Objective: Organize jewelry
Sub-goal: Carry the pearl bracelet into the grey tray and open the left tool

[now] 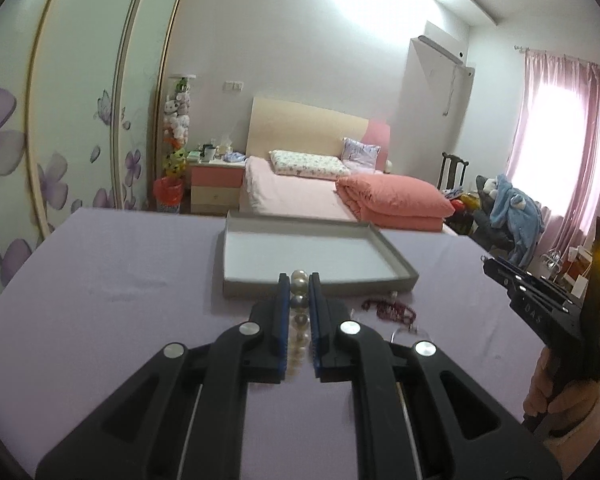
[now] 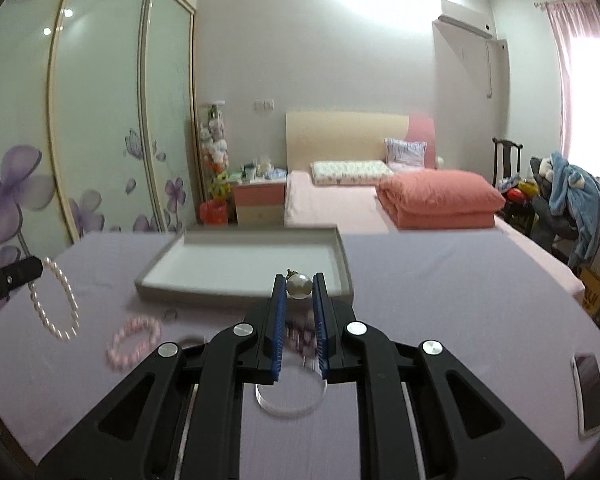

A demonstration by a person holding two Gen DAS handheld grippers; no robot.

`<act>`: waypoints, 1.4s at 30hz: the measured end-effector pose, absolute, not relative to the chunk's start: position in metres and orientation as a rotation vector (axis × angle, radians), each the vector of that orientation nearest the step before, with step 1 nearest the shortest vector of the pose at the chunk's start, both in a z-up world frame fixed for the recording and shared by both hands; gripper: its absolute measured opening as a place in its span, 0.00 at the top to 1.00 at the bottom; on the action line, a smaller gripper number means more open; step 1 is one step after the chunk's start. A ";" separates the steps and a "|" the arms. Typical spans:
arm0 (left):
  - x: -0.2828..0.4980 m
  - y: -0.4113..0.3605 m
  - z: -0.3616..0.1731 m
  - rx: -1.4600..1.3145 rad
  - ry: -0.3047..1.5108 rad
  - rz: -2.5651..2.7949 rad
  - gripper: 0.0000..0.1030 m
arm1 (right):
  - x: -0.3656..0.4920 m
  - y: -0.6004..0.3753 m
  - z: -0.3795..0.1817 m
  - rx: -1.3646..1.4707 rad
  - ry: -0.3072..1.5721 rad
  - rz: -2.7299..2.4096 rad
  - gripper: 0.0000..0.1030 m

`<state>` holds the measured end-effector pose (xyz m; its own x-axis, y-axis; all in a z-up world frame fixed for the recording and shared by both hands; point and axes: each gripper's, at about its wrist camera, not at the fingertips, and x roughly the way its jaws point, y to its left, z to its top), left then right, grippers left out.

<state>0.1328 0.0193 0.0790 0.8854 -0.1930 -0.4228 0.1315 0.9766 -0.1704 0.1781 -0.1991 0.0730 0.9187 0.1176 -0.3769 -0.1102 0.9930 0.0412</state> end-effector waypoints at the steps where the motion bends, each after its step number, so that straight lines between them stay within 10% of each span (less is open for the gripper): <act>1: 0.138 0.019 0.083 -0.136 0.442 -0.172 0.90 | 0.183 -0.200 0.077 0.022 0.374 0.119 0.86; 31: 0.367 0.003 0.034 -0.149 0.559 -0.155 0.90 | 0.378 -0.176 0.031 0.089 0.551 0.230 0.86; 36: 0.380 0.002 0.020 -0.149 0.587 -0.159 0.90 | 0.375 -0.179 0.025 0.106 0.555 0.233 0.60; 42: 0.389 0.003 0.012 -0.152 0.605 -0.155 0.90 | 0.379 -0.184 0.024 0.120 0.553 0.226 0.60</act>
<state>0.3888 0.0032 0.0122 0.8116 -0.1886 -0.5529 0.0998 0.9773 -0.1868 0.3790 -0.1839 0.0244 0.8271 0.2444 -0.5061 -0.1802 0.9683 0.1730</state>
